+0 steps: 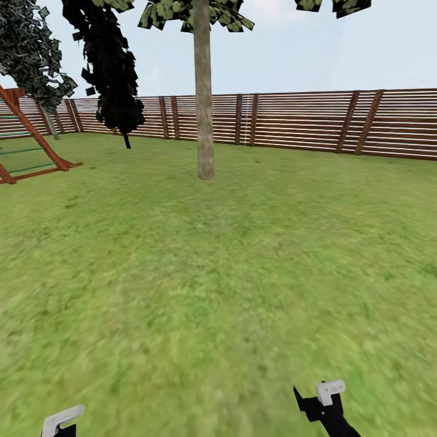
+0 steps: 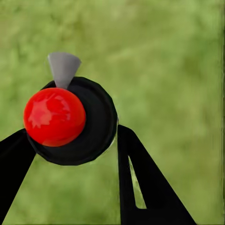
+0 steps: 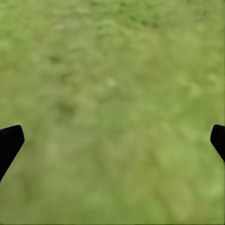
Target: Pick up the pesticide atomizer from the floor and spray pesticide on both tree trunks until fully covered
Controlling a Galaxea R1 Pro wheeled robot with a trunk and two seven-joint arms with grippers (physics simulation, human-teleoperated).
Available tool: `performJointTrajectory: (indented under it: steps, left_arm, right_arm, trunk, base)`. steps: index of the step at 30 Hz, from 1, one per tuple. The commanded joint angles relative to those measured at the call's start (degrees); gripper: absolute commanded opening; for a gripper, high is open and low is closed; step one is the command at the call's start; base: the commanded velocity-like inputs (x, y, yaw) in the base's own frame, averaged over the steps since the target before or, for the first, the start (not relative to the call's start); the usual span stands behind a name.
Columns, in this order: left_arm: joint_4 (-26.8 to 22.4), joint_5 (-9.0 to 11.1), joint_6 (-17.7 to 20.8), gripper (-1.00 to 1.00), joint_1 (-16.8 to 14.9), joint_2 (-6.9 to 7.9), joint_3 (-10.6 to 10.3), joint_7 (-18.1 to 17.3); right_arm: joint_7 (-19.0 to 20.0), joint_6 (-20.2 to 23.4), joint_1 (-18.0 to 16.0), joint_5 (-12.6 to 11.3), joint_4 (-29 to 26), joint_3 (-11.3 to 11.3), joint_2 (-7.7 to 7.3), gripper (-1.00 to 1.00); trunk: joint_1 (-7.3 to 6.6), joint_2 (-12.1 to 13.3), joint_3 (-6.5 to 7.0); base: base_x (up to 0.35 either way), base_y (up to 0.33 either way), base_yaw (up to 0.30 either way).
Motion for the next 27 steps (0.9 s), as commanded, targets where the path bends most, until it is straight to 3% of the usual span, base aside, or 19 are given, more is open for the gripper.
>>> performJointTrajectory:
  steps: [1, 27]
  left_arm:
    - [0.1, -0.6, -0.2, -1.0, -0.1, -0.01, 0.3, 0.1]
    - [0.1, -0.6, -0.2, -1.0, -0.1, -0.01, 0.3, 0.1]
  right_arm:
    - [0.3, -0.2, 0.0, 0.3, 0.0, -0.5, -0.01, 1.0]
    - [0.4, -0.2, 0.0, 0.3, 0.0, -0.5, 0.08, 1.0]
  trunk:
    - [0.02, 0.0, -0.05]
    - [0.02, 0.0, -0.05]
  base:
    - [0.341, 0.0, 0.0]
    - [0.341, 0.0, 0.0]
